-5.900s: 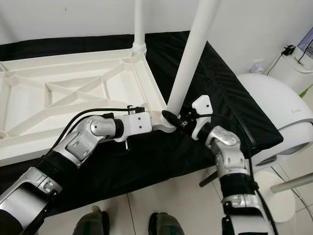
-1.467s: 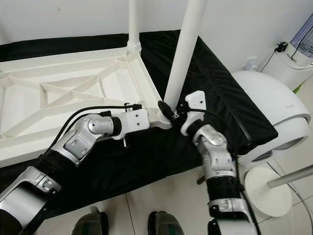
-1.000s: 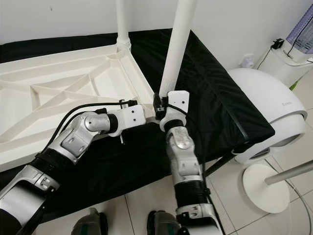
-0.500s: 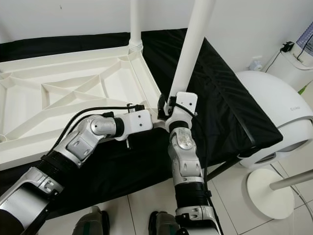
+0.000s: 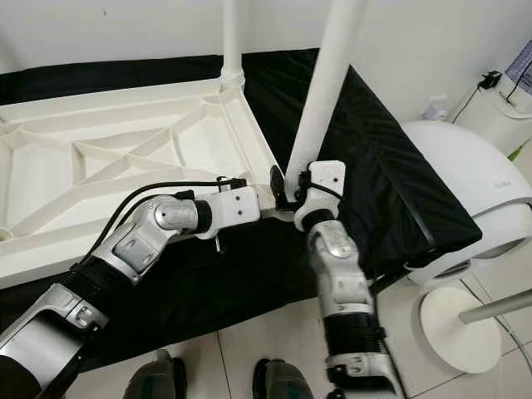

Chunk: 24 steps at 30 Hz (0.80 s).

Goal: Building children table

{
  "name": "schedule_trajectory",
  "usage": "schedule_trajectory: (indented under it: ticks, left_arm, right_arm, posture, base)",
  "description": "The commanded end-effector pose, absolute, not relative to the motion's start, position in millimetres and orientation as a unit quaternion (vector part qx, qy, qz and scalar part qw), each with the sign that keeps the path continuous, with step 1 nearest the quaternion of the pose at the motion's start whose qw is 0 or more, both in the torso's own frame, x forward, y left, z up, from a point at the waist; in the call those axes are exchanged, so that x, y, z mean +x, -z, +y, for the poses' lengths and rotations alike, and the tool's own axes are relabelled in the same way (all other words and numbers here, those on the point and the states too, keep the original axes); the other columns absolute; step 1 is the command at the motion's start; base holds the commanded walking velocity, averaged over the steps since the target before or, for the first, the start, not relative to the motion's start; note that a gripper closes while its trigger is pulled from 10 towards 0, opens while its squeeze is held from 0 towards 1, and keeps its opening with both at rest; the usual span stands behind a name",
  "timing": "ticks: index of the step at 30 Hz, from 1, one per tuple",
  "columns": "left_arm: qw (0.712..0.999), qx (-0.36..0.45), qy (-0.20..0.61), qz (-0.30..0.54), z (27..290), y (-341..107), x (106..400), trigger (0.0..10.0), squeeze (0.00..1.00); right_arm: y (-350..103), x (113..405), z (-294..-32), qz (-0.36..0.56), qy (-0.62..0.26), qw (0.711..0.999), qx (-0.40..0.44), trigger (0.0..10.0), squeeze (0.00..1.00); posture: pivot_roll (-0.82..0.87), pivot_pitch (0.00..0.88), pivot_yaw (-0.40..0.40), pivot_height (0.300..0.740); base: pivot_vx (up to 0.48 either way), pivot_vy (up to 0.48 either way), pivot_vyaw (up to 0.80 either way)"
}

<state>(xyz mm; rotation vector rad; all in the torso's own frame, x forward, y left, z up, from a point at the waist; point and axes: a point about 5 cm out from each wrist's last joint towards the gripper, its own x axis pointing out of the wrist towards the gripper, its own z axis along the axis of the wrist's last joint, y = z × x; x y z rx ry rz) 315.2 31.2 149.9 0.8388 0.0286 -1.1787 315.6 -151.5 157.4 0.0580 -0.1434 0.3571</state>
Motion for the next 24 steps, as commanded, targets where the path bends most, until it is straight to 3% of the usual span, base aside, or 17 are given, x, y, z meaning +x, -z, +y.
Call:
schedule_trajectory:
  ticks: [1, 11, 24]
  left_arm:
    - [0.717, 0.397, 0.573, -0.001, 20.6, -152.0, 308.1, 10.0, 0.00]
    - [0.717, 0.398, 0.573, -0.002, 20.5, -152.8, 309.1, 10.0, 0.00]
    - [0.717, 0.400, 0.570, -0.005, 20.8, -154.5, 310.9, 10.0, 0.00]
  right_arm:
    - [-156.6, 315.3, -154.0, -0.071, -0.218, 0.973, 0.027, 10.0, 0.00]
    - [-158.2, 317.3, -188.2, -0.023, -0.369, 0.928, -0.043, 10.0, 0.00]
    - [-156.0, 316.4, -208.2, 0.035, -0.465, 0.883, -0.062, 10.0, 0.00]
  posture:
    - [-0.04, 0.080, -0.042, 0.740]
    - [-0.04, 0.077, -0.039, 0.740]
    - [-0.04, 0.068, -0.033, 0.740]
  base:
    - [0.000, 0.000, 0.00]
    - [0.000, 0.000, 0.00]
    - [0.000, 0.000, 0.00]
